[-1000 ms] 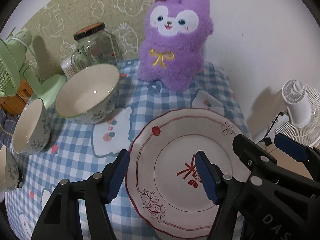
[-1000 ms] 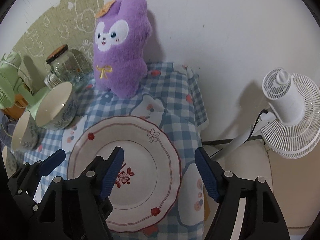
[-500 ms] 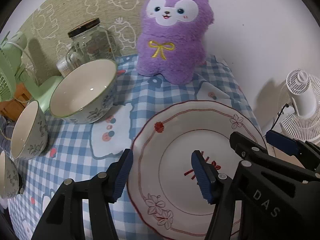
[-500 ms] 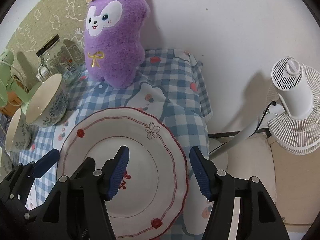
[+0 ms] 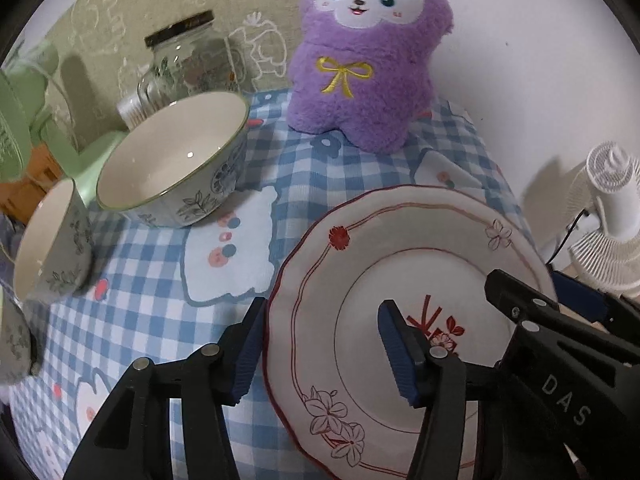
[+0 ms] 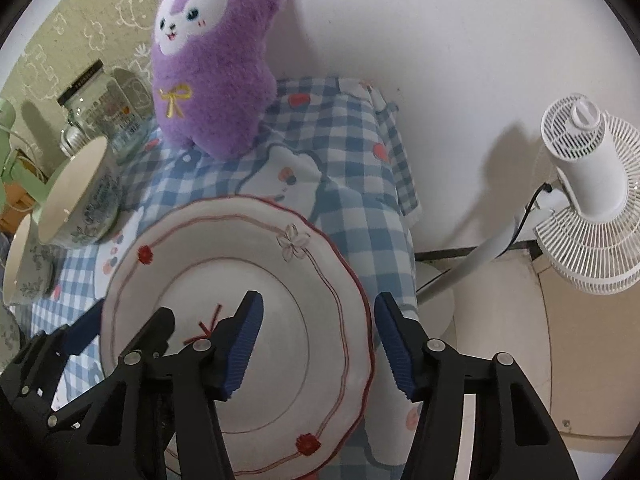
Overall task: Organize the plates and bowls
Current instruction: 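Grip the red-rimmed plate rim together with the flower plates using both grippers, then lift the red-rimmed plate and flower plates together with both grippers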
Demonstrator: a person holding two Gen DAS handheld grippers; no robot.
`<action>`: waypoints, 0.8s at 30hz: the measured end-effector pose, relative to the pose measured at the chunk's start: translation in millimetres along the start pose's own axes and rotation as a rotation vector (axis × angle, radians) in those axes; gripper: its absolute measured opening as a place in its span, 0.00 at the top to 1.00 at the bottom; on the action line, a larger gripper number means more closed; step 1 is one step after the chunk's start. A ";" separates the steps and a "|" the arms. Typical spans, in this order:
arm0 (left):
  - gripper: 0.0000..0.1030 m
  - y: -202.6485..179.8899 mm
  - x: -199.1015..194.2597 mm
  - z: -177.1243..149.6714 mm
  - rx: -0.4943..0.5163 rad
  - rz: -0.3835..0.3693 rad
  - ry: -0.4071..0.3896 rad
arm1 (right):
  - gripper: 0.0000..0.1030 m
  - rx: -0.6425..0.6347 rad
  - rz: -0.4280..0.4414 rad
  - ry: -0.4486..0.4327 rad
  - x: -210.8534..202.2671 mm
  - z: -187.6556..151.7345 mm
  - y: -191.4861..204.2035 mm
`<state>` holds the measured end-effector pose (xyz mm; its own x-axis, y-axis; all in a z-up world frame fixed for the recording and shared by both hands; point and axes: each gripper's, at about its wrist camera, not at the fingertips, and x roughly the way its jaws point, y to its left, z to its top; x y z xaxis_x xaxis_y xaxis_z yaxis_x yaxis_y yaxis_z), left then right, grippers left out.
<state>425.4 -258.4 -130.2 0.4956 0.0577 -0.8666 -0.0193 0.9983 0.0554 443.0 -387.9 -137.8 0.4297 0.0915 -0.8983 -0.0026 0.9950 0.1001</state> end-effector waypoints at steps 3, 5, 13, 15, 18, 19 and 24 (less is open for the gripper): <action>0.45 -4.3 1.9 -2.8 0.023 0.028 -0.007 | 0.45 0.014 0.014 0.020 4.0 -3.0 -2.9; 0.46 -5.5 2.5 -3.0 0.021 0.039 -0.009 | 0.47 0.015 0.018 0.018 4.5 -3.8 -2.6; 0.51 -1.7 4.6 -0.9 0.014 0.036 0.003 | 0.49 0.014 0.006 0.012 7.3 -2.5 -0.9; 0.60 0.5 4.5 -1.5 0.010 0.047 -0.002 | 0.54 -0.013 -0.016 0.019 8.0 -2.7 0.7; 0.64 3.8 3.6 -1.5 0.002 0.051 -0.001 | 0.56 -0.084 -0.047 0.000 5.8 -6.9 4.8; 0.64 3.0 3.7 -1.8 0.007 0.054 -0.005 | 0.57 -0.082 -0.048 0.004 5.1 -7.6 4.2; 0.63 2.4 2.3 -2.6 0.014 0.057 0.009 | 0.56 -0.074 -0.050 0.004 2.6 -9.1 3.3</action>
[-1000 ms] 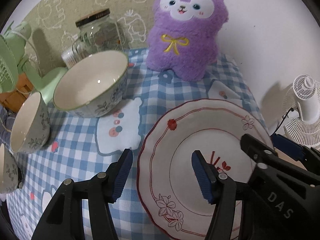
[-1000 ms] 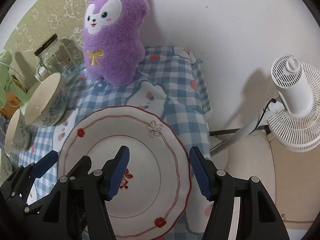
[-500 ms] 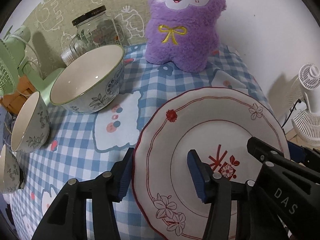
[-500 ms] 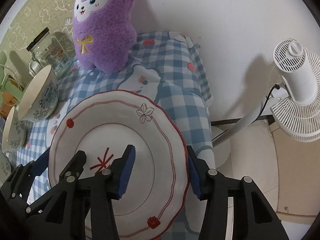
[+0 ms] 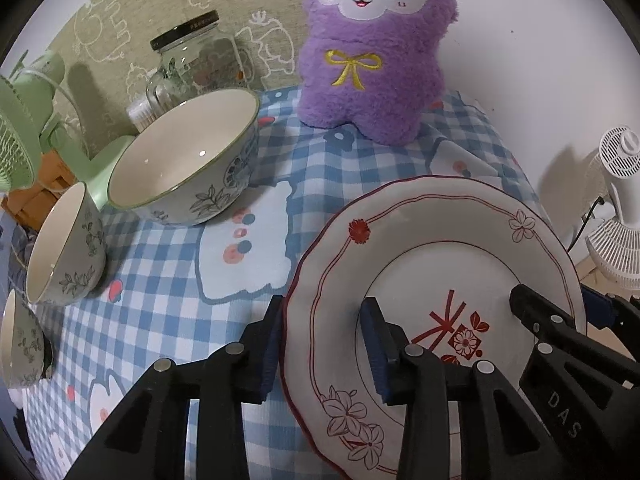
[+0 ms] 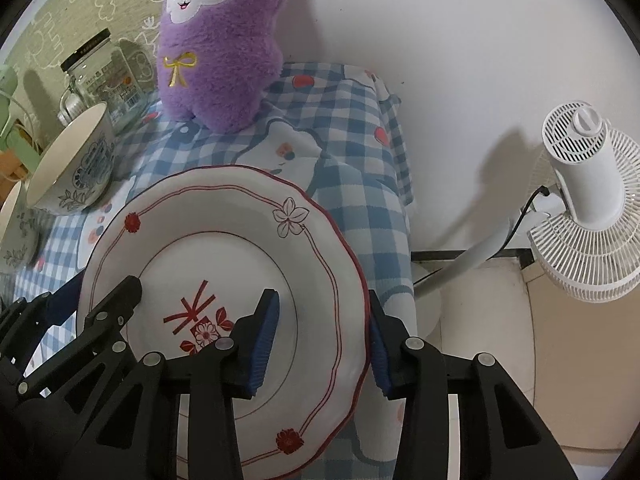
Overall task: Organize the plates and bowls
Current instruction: 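Lift the red-rimmed plate and flower plates together with both grippers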
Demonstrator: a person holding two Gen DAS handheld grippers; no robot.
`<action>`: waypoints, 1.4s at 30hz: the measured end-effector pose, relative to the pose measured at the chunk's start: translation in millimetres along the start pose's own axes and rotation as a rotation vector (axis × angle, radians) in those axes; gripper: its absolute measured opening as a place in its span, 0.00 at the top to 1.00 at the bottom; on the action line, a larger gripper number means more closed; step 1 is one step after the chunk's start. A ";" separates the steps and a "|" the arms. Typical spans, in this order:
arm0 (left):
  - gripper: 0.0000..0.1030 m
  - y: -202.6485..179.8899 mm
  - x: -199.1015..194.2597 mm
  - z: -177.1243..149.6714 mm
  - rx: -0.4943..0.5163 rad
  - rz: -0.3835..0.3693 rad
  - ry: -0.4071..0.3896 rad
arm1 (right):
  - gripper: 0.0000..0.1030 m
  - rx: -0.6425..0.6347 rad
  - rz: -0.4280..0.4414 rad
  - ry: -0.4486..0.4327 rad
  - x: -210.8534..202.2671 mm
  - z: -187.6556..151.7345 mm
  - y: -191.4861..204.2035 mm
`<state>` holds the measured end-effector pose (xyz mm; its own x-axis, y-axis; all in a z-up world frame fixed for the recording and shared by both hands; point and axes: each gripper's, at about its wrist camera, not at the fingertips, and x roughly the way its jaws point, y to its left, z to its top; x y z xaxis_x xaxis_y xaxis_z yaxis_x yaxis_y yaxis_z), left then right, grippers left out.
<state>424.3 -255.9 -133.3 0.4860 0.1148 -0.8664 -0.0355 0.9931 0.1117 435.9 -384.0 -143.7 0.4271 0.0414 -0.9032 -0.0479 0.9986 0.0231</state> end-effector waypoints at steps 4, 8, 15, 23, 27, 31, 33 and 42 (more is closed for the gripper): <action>0.63 -1.4 -2.3 -2.8 0.004 0.013 0.007 | 0.56 0.003 -0.004 0.008 -1.9 -2.4 1.8; 0.63 1.4 -6.7 -7.9 -0.009 0.011 0.018 | 0.56 0.005 -0.008 0.013 -5.5 -6.0 4.0; 0.63 8.2 -14.3 -20.4 -0.016 -0.005 0.039 | 0.56 -0.001 -0.010 0.008 -15.2 -12.8 8.0; 0.64 21.4 -22.7 -36.8 -0.027 -0.009 0.065 | 0.56 0.001 0.001 0.021 -20.7 -24.6 18.0; 0.64 28.1 -32.6 -49.8 -0.033 0.004 0.074 | 0.56 0.018 0.016 0.026 -22.0 -31.8 21.7; 0.64 29.6 -33.4 -56.2 -0.022 -0.001 0.079 | 0.57 0.017 0.023 0.018 -23.3 -37.1 22.9; 0.63 28.4 -34.2 -57.9 -0.016 0.002 0.068 | 0.57 0.039 0.033 0.027 -23.1 -37.4 19.7; 0.63 31.5 -33.8 -59.6 -0.036 -0.019 0.064 | 0.60 0.059 0.036 0.028 -26.8 -46.1 19.3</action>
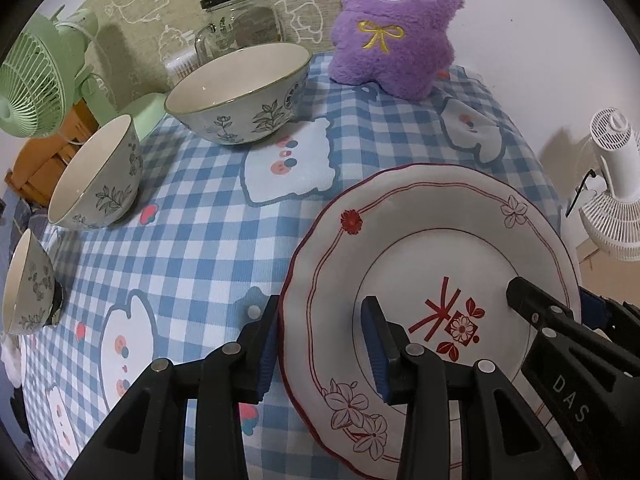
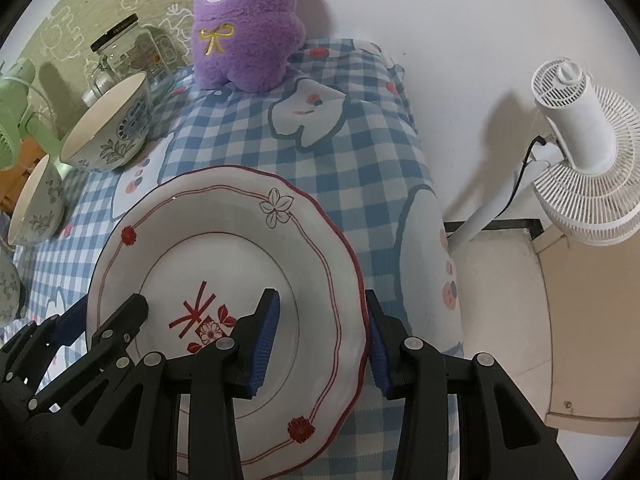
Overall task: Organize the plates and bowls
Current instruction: 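Lift the red-rimmed plate and flower plates together with both grippers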
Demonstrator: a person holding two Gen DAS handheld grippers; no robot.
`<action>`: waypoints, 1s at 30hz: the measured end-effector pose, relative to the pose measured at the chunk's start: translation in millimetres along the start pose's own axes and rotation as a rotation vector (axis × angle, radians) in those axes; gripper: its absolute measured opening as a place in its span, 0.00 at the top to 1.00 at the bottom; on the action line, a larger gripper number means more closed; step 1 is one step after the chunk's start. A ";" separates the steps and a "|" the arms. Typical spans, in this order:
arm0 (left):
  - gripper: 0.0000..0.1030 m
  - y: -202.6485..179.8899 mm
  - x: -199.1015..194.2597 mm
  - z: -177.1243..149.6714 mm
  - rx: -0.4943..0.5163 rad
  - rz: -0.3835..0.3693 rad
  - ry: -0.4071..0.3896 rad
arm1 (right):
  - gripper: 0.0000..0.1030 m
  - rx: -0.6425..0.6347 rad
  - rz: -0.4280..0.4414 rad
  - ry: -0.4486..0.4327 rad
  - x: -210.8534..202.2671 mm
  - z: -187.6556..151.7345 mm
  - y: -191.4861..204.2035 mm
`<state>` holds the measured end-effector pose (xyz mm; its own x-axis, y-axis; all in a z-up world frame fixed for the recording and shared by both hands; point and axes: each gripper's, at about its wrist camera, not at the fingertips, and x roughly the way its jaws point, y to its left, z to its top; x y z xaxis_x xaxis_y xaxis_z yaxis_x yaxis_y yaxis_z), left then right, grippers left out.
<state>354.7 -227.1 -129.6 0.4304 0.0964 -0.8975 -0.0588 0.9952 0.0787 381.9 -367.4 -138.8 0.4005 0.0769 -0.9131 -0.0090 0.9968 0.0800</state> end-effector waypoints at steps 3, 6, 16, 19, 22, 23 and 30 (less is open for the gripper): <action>0.63 1.5 0.9 1.5 -0.012 -0.009 0.013 | 0.62 -0.003 -0.011 -0.007 -4.0 0.0 0.5; 0.63 2.9 0.0 -0.6 -0.027 -0.028 0.026 | 0.62 -0.024 -0.032 -0.019 -8.9 -0.7 2.9; 0.63 14.0 -31.0 -8.9 -0.069 -0.039 0.001 | 0.62 -0.025 -0.040 -0.044 -34.1 -6.0 12.5; 0.63 18.0 -42.7 -9.5 -0.064 -0.037 -0.017 | 0.62 -0.018 -0.036 -0.053 -46.0 -9.5 16.7; 0.63 21.7 -53.8 -12.2 -0.054 -0.035 -0.025 | 0.62 -0.015 -0.038 -0.068 -58.5 -13.0 21.4; 0.63 22.8 -58.4 -13.9 -0.052 -0.035 -0.030 | 0.62 -0.016 -0.039 -0.074 -63.3 -14.8 22.9; 0.63 31.6 -90.6 -29.0 -0.029 -0.047 -0.063 | 0.62 0.002 -0.052 -0.103 -99.0 -32.3 27.3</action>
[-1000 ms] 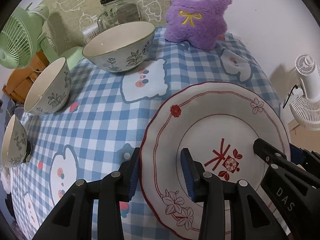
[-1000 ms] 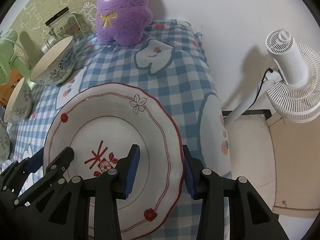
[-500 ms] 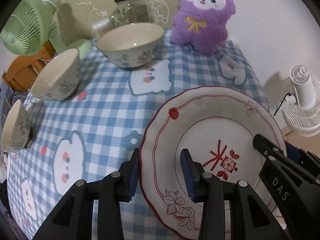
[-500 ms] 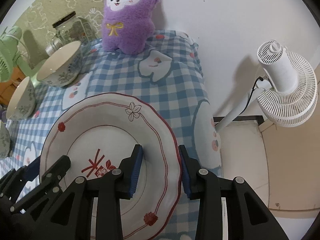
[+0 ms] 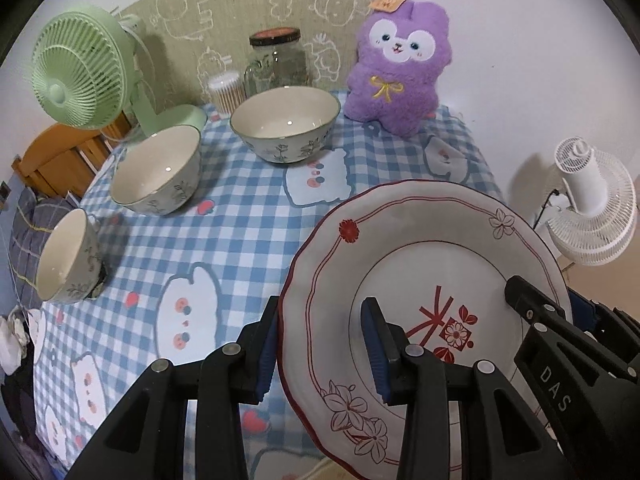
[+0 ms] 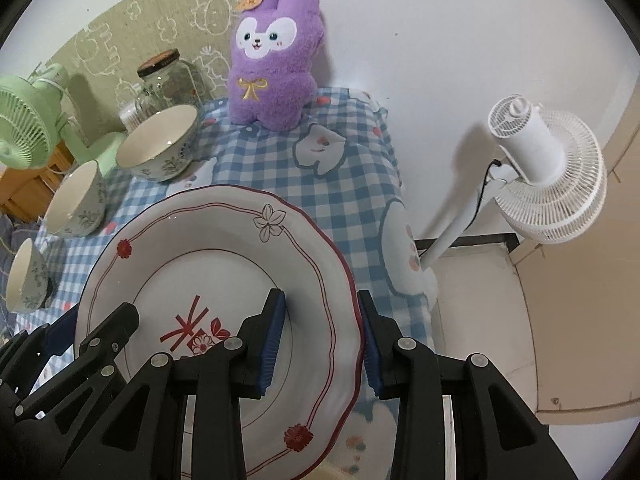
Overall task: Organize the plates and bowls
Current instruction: 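Lift the red-rimmed plate and flower plates together with both grippers, then carry the three-plate stack with both grippers toward the table edge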
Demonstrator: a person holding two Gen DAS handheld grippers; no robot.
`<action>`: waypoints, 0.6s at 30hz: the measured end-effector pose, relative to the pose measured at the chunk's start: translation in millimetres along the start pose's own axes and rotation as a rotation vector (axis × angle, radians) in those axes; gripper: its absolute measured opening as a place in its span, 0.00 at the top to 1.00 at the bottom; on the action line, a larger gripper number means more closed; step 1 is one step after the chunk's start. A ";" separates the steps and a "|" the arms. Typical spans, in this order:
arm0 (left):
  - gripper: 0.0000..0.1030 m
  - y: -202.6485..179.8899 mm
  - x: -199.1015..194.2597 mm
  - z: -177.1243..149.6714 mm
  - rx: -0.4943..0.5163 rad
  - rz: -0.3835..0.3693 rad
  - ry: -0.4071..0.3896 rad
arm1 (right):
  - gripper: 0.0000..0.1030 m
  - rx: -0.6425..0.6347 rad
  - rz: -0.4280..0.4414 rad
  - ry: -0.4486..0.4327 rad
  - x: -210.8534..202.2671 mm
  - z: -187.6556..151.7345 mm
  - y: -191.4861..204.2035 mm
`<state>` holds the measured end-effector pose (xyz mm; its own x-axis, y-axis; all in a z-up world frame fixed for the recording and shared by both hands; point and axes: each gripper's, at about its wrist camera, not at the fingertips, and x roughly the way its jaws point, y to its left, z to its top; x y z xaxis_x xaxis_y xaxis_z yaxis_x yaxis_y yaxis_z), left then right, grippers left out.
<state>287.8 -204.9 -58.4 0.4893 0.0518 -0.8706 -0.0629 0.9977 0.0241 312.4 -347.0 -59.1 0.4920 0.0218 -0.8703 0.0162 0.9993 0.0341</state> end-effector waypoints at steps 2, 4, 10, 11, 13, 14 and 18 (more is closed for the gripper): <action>0.63 1.0 -7.8 -3.7 0.007 -0.005 -0.006 | 0.62 0.003 -0.004 -0.009 -10.7 -4.5 1.1; 0.63 1.7 -15.8 -9.7 0.015 -0.008 -0.010 | 0.62 0.003 -0.014 -0.022 -23.0 -10.6 2.7; 0.63 5.5 -38.1 -29.7 0.045 -0.027 -0.011 | 0.62 0.003 -0.032 -0.048 -52.4 -28.5 5.5; 0.63 6.7 -42.0 -33.2 0.047 -0.031 -0.012 | 0.62 0.003 -0.035 -0.050 -55.1 -31.1 6.7; 0.63 8.7 -48.9 -40.1 0.053 -0.036 -0.016 | 0.62 0.005 -0.042 -0.055 -63.0 -39.6 8.7; 0.63 9.9 -52.3 -43.7 0.056 -0.035 -0.019 | 0.62 0.005 -0.043 -0.056 -65.6 -43.2 9.4; 0.63 16.1 -61.0 -56.3 0.066 -0.034 -0.026 | 0.62 0.007 -0.044 -0.054 -75.5 -63.1 14.1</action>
<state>207.9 -194.5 -32.5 0.5130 0.0179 -0.8582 0.0110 0.9996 0.0274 220.5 -332.6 -23.9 0.5372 -0.0239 -0.8431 0.0449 0.9990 0.0003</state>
